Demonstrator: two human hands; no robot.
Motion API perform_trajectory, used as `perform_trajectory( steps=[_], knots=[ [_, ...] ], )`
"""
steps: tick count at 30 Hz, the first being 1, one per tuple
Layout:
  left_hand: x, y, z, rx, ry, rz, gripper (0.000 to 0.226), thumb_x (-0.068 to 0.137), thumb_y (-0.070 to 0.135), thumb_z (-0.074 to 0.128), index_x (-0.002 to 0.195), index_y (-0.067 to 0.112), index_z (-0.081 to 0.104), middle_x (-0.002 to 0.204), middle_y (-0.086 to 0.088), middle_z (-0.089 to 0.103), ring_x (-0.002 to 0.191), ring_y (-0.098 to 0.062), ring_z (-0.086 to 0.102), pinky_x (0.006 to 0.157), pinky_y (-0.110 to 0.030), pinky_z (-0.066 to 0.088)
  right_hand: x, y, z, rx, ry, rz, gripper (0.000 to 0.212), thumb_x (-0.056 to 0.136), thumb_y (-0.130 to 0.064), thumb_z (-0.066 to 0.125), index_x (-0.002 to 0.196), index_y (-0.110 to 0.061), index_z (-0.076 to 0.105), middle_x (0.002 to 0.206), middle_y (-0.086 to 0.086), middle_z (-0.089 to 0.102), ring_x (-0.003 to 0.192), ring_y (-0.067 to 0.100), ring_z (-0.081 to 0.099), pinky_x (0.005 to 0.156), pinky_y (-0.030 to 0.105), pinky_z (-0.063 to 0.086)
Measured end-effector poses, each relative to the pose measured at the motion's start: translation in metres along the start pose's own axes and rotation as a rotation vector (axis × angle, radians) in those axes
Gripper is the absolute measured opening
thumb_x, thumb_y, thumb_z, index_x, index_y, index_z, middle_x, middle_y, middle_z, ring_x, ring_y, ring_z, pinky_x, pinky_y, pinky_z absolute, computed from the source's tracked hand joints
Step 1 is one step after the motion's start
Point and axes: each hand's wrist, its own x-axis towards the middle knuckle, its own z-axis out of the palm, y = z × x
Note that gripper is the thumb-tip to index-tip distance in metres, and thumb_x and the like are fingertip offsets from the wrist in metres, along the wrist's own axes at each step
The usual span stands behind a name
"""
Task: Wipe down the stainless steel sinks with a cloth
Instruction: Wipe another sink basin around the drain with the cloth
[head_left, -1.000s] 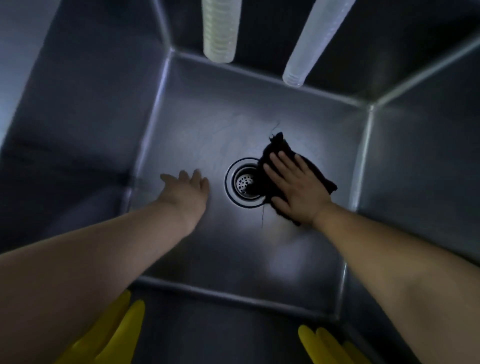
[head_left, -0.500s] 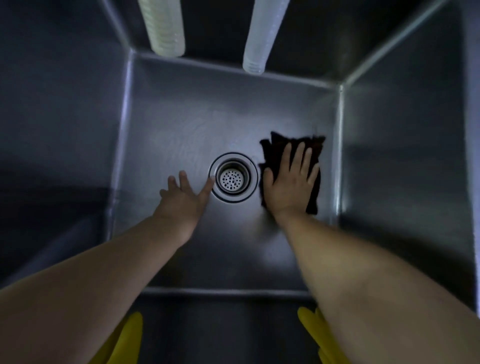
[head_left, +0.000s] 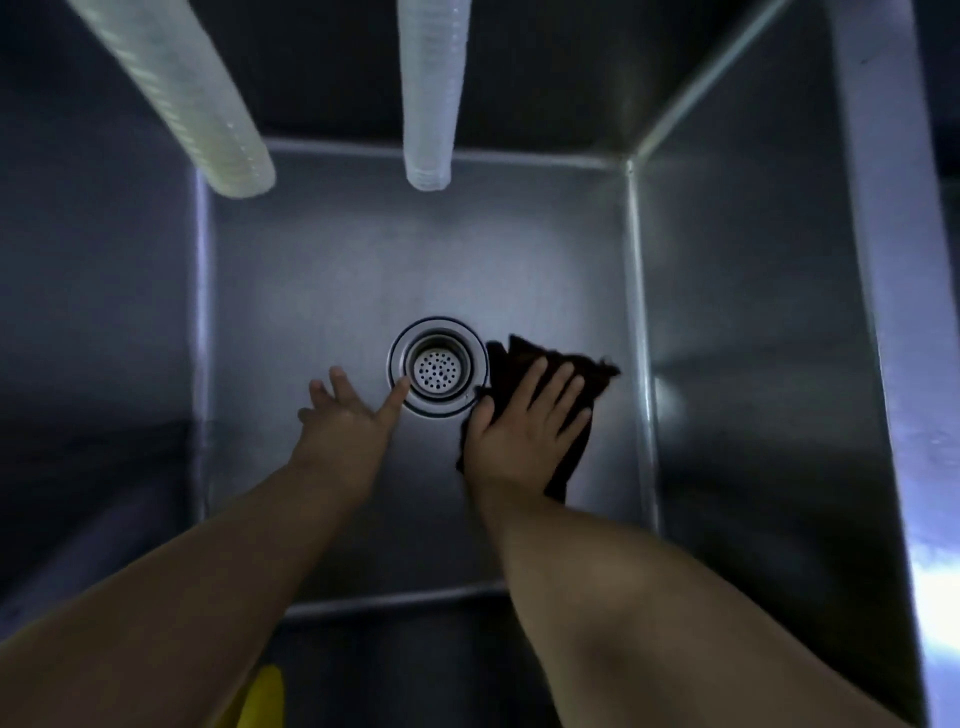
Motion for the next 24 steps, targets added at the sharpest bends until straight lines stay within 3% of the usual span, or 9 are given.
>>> perform_trajectory(
  steps=[5, 9, 13, 18, 24],
  knots=[
    [0.006, -0.001, 0.003, -0.022, -0.029, -0.012, 0.118, 0.079, 0.017, 0.073, 0.144, 0.035, -0.023, 0.147, -0.040, -0.013, 0.137, -0.054, 0.007, 0.109, -0.047, 0.031, 0.101, -0.016, -0.023, -0.131, 0.028, -0.393, 0.075, 0.088, -0.050, 0.033, 0.151, -0.015, 0.014, 0.158, 0.016, 0.008, 0.146, 0.030, 0.003, 0.116, 0.046, -0.004],
    [0.010, -0.002, 0.008, 0.003, -0.018, -0.006, 0.124, 0.076, 0.033, 0.076, 0.142, 0.033, -0.028, 0.147, -0.041, -0.012, 0.137, -0.055, 0.008, 0.106, -0.046, 0.034, 0.168, -0.007, -0.044, -0.194, 0.029, -0.500, 0.071, 0.091, -0.051, 0.031, 0.152, -0.020, 0.011, 0.160, 0.010, 0.007, 0.147, 0.026, 0.001, 0.118, 0.042, -0.002],
    [0.010, -0.003, 0.008, 0.027, -0.003, 0.002, 0.127, 0.072, 0.038, 0.078, 0.143, 0.031, -0.027, 0.146, -0.042, -0.008, 0.136, -0.056, 0.010, 0.105, -0.047, 0.035, 0.172, 0.025, -0.050, -0.193, 0.088, -0.363, 0.068, 0.093, -0.048, 0.031, 0.152, -0.018, 0.012, 0.160, 0.010, 0.007, 0.147, 0.025, 0.002, 0.119, 0.040, -0.002],
    [0.007, -0.004, 0.006, -0.045, -0.029, 0.014, 0.127, 0.073, 0.032, 0.079, 0.142, 0.034, -0.028, 0.147, -0.040, -0.014, 0.138, -0.055, 0.004, 0.109, -0.049, 0.031, 0.093, 0.053, -0.037, -0.140, 0.115, -0.177, 0.068, 0.093, -0.043, 0.036, 0.151, -0.013, 0.014, 0.159, 0.013, 0.010, 0.147, 0.025, 0.006, 0.119, 0.039, -0.002],
    [-0.001, -0.004, 0.000, -0.023, -0.014, 0.035, 0.123, 0.074, 0.038, 0.077, 0.146, 0.030, -0.022, 0.146, -0.043, -0.008, 0.136, -0.056, 0.010, 0.108, -0.050, 0.033, -0.008, 0.043, -0.006, 0.094, 0.098, 0.403, 0.067, 0.096, -0.039, 0.040, 0.151, -0.015, 0.011, 0.159, 0.011, 0.008, 0.147, 0.027, 0.005, 0.116, 0.046, 0.000]
  ],
)
